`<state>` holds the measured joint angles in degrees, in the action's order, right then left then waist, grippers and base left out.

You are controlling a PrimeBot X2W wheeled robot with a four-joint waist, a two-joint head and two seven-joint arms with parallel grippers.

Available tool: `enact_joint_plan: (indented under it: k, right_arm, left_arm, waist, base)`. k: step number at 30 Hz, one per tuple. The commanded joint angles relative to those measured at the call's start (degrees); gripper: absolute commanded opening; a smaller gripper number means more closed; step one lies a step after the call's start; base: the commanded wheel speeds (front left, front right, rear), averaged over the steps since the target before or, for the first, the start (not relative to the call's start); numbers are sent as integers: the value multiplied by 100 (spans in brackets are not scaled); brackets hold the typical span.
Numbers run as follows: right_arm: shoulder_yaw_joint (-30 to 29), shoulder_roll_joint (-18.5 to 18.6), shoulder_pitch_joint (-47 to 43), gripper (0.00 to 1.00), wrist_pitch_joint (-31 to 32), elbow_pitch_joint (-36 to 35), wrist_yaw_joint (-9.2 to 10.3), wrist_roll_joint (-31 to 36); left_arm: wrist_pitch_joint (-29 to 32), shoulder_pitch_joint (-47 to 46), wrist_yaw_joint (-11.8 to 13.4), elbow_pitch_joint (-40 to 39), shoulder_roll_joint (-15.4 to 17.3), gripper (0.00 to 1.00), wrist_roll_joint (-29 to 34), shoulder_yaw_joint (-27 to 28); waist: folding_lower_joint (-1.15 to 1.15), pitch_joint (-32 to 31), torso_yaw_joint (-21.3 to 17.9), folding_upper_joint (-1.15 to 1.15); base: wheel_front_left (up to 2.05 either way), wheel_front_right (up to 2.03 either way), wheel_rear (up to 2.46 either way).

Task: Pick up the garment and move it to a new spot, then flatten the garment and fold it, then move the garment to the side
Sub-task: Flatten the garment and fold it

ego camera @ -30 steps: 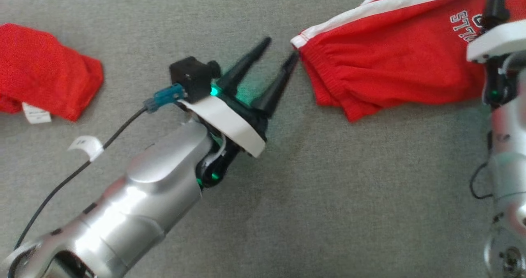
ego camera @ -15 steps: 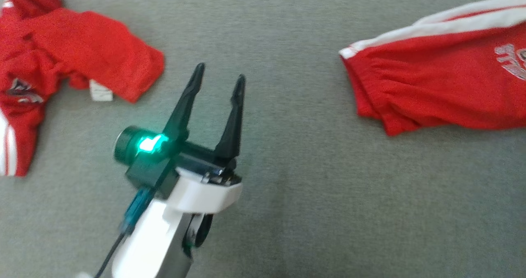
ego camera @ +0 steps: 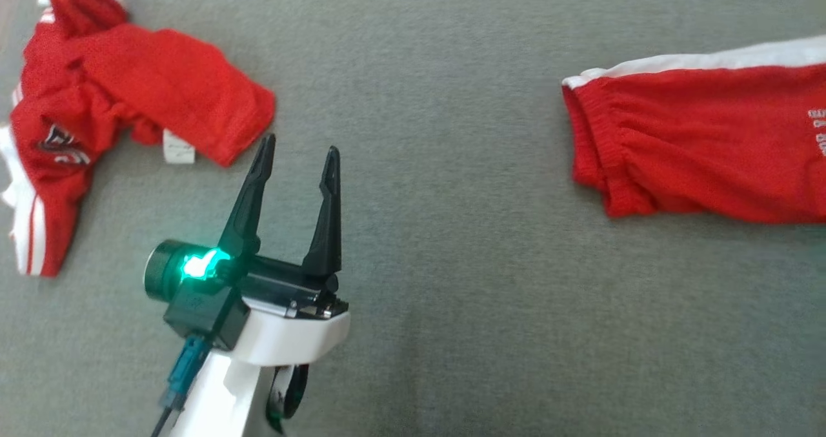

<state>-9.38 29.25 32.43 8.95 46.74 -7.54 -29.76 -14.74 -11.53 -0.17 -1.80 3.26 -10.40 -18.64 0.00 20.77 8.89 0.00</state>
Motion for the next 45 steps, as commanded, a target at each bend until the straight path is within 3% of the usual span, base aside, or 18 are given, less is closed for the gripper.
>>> enact_joint_plan:
  k: [1, 13, 26, 38, 45]
  right_arm:
    - [22, 105, -174, 0, -69, -233, 5, -17]
    - [35, -207, -606, 0, -153, -1295, 5, -151]
    - [216, -480, -422, 0, -693, -2181, 5, 319]
    - [1677, -428, -729, 0, -367, -4080, 5, 497]
    - [3011, -248, -1117, 0, -44, -4301, 5, 460]
  left_arm:
    - [-26, 36, -49, -167, 9, 100, 50, 225]
    - [-26, 104, -249, -90, -33, 100, 139, 480]
    - [-26, 210, -262, 1, -37, 100, 72, 510]
    - [-26, 446, -270, 27, -37, 100, 68, 596]
    - [-26, 447, -253, 32, -38, 100, 39, 590]
  waist:
    - [0, -114, -145, 0]
    - [0, -247, -859, 0]
    - [0, -512, -845, 0]
    - [0, -653, -696, 0]
    - [0, -661, -601, 0]
  base:
    - [0, 0, 0]
    - [0, 0, 0]
    - [0, 0, 0]
    - [0, 0, 0]
    - [0, 0, 0]
